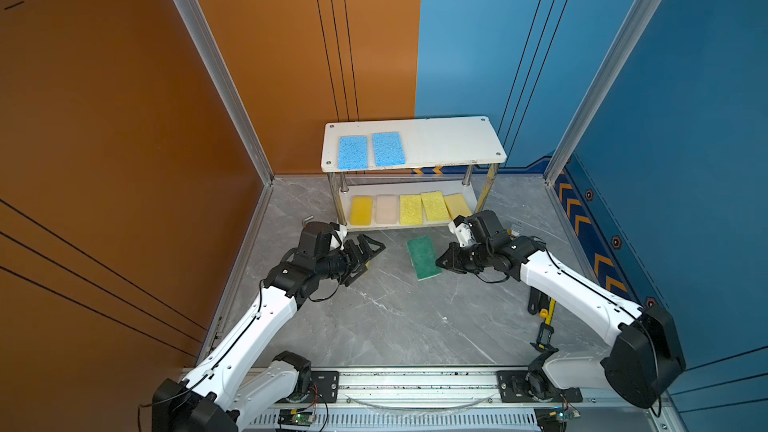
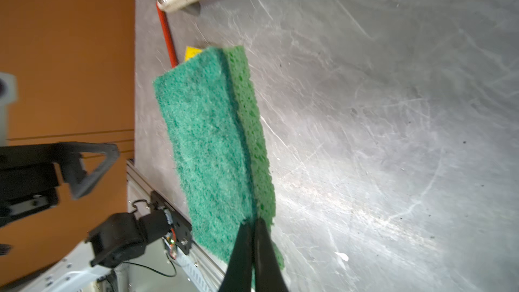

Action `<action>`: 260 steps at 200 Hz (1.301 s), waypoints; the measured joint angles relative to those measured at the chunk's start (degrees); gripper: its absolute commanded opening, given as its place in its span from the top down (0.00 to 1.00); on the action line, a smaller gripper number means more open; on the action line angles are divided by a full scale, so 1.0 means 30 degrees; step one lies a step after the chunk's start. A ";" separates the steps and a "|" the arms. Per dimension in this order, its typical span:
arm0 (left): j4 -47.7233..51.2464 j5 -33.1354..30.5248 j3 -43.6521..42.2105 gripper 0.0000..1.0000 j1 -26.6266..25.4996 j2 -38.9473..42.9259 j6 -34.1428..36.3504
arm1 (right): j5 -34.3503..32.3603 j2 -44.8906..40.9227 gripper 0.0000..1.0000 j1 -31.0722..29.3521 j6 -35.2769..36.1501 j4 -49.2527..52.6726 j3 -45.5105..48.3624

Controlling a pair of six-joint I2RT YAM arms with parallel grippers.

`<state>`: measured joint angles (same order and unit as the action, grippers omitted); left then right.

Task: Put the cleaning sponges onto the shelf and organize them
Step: 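Lift the green sponge upright with the right gripper while the left gripper approaches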

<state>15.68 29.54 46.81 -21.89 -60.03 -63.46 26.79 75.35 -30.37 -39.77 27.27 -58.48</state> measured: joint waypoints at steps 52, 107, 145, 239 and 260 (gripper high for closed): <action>-0.3942 0.0393 0.2441 0.01 -0.1916 -0.3067 -0.0758 | 0.0153 -0.0903 1.00 0.0248 -0.2514 -0.0452 -0.1144; -0.4743 0.0393 0.3024 0.07 -0.2076 -0.3730 -0.0801 | 0.1093 -0.0903 1.00 -0.0539 -0.3279 -0.0466 -0.2710; -0.4779 0.0525 0.3854 0.21 -0.2193 -0.4510 -0.0838 | 0.1603 -0.0860 1.00 -0.1217 -0.3344 -0.0459 -0.3002; -0.5413 0.0729 0.4401 0.68 -0.2215 -0.4510 -0.0896 | 0.1727 -0.0648 1.00 -0.1501 -0.3351 -0.0437 -0.3279; -0.5421 0.0729 0.4401 0.76 -0.2215 -0.4306 -0.0852 | 0.1727 -0.0648 1.00 -0.1552 -0.3351 -0.0437 -0.3293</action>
<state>-0.58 31.73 60.01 -28.53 -72.95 -66.02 31.97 73.41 -35.03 -49.82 25.96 -68.36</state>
